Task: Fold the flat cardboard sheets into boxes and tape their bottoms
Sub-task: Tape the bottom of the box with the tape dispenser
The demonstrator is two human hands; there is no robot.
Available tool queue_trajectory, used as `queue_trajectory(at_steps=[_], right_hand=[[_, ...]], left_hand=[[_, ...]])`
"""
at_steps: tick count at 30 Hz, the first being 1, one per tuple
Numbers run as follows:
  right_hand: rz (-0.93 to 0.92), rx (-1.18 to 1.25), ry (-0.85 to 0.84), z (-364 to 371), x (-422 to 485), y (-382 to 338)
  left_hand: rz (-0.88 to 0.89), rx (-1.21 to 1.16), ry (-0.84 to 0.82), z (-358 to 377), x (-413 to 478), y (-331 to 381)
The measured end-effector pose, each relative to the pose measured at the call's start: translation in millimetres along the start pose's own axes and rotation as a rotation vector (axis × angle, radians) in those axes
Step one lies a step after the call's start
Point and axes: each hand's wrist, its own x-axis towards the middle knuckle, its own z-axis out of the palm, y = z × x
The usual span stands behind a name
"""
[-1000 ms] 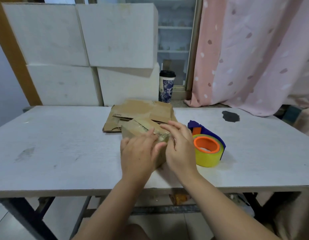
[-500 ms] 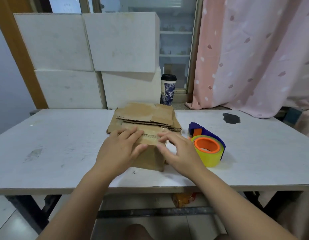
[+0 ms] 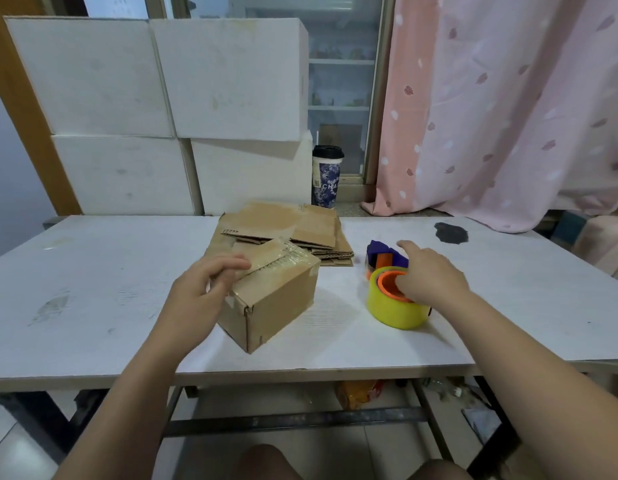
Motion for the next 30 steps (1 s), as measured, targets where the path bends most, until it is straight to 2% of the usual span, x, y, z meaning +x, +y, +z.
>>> queue_trajectory(at_steps=[3, 6, 9, 12, 14, 18, 21, 25, 28, 30], right_hand=[[0.053, 0.083, -0.147, -3.1, 9.8, 9.8], [0.102, 0.096, -0.168, -3.7, 14.0, 13.9], [0.143, 0.136, -0.149, -1.7, 14.4, 17.3], [0.155, 0.275, -0.108, 4.2, 13.8, 22.4], [0.173, 0.481, -0.1, 5.1, 10.4, 22.3], [0.261, 0.925, -0.185, -6.0, -3.4, 12.7], [0.205, 1.1, -0.196, -19.2, -11.1, 3.4], [0.065, 1.177, -0.173, -34.7, -18.3, -14.7], [0.003, 1.249, -0.067, -42.5, -20.2, -31.2], [-0.039, 1.206, 0.054, -45.7, -20.5, -41.4]], left_hand=[[-0.014, -0.043, -0.17, -1.6, -6.5, -11.6], [0.022, 0.033, -0.272, 2.2, -6.6, -11.7], [0.061, 0.106, -0.204, 14.6, -6.2, -5.3], [0.091, 0.201, -0.147, 33.0, -7.1, 2.1], [0.077, 0.275, -0.114, 44.5, -6.7, 7.2], [0.059, 0.418, -0.049, 63.6, -3.6, 20.2], [0.077, 0.482, -0.046, 78.2, -0.8, 26.6], [0.056, 0.426, -0.091, 83.4, 9.3, 30.5], [0.076, 0.359, -0.123, 77.9, 19.7, 32.2], [0.067, 0.313, -0.159, 74.9, 23.0, 36.6]])
